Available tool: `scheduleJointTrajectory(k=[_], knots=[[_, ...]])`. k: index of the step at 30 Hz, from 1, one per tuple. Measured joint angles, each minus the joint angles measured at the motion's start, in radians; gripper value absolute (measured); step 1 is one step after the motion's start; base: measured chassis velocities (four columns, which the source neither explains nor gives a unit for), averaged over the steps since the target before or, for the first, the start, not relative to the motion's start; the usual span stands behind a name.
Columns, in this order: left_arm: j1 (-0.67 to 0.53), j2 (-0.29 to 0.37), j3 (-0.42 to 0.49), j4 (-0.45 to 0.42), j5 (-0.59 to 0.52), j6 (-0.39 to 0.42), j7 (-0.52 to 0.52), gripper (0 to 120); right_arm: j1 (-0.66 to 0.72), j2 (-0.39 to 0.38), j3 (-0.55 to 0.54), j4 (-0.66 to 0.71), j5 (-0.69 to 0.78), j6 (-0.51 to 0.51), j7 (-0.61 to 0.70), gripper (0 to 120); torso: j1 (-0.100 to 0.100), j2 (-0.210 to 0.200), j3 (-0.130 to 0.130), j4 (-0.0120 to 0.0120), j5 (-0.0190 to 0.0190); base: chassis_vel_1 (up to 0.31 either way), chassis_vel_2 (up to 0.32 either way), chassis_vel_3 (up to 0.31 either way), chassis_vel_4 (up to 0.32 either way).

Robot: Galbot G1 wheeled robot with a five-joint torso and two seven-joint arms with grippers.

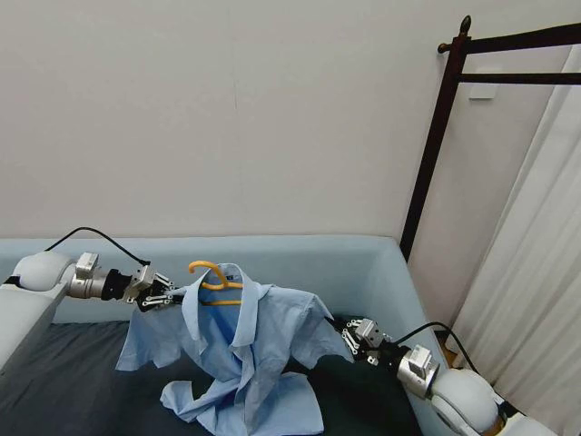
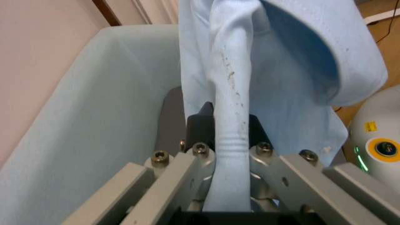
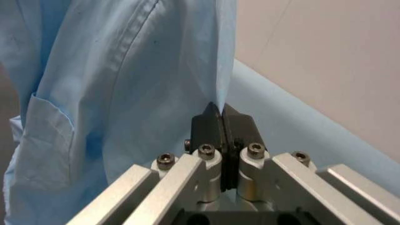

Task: Pick up the clothes from the sofa and hang them on the clothes hanger.

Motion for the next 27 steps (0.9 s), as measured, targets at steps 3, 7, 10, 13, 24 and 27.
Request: scheduleJointTrajectory(k=[3, 7, 10, 13, 24, 27], knots=[[-0.004, 0.001, 0.001, 0.001, -0.001, 0.0, 0.0, 2, -0.008, -0.004, 0.021, -0.005, -0.002, 0.011, -0.009, 0, 0.0, 0.0, 0.0, 0.0, 0.0, 0.0, 0.0, 0.0, 0.0], [-0.008, 0.001, 0.001, 0.002, -0.005, 0.0, 0.0, 2, -0.011, -0.007, 0.049, -0.005, -0.002, 0.02, -0.024, 0, 0.0, 0.0, 0.0, 0.0, 0.0, 0.0, 0.0, 0.0, 0.0], [-0.011, 0.003, 0.001, 0.003, -0.012, 0.0, 0.0, 2, -0.011, -0.011, 0.088, -0.013, -0.001, 0.027, -0.053, 0, 0.0, 0.0, 0.0, 0.0, 0.0, 0.0, 0.0, 0.0, 0.0], [-0.011, 0.005, 0.001, 0.003, -0.014, 0.0, 0.0, 2, -0.01, -0.012, 0.103, -0.017, -0.005, 0.031, -0.059, 0, 0.0, 0.0, 0.0, -0.0001, 0.0, 0.0, 0.0, 0.0, 0.0], [-0.011, 0.017, 0.001, -0.008, -0.02, 0.0, 0.001, 2, 0.003, 0.004, 0.15, -0.036, -0.029, 0.076, -0.081, 0, 0.0, 0.0, 0.0, 0.0, 0.0, 0.0, 0.0, 0.0, 0.0], [-0.01, 0.018, 0.001, -0.012, -0.022, 0.0, 0.001, 2, 0.0, -0.001, 0.134, -0.036, 0.0, 0.123, -0.124, 5, 0.0, 0.0, 0.0, 0.0001, 0.0, 0.0, 0.0, 0.0, 0.0]])
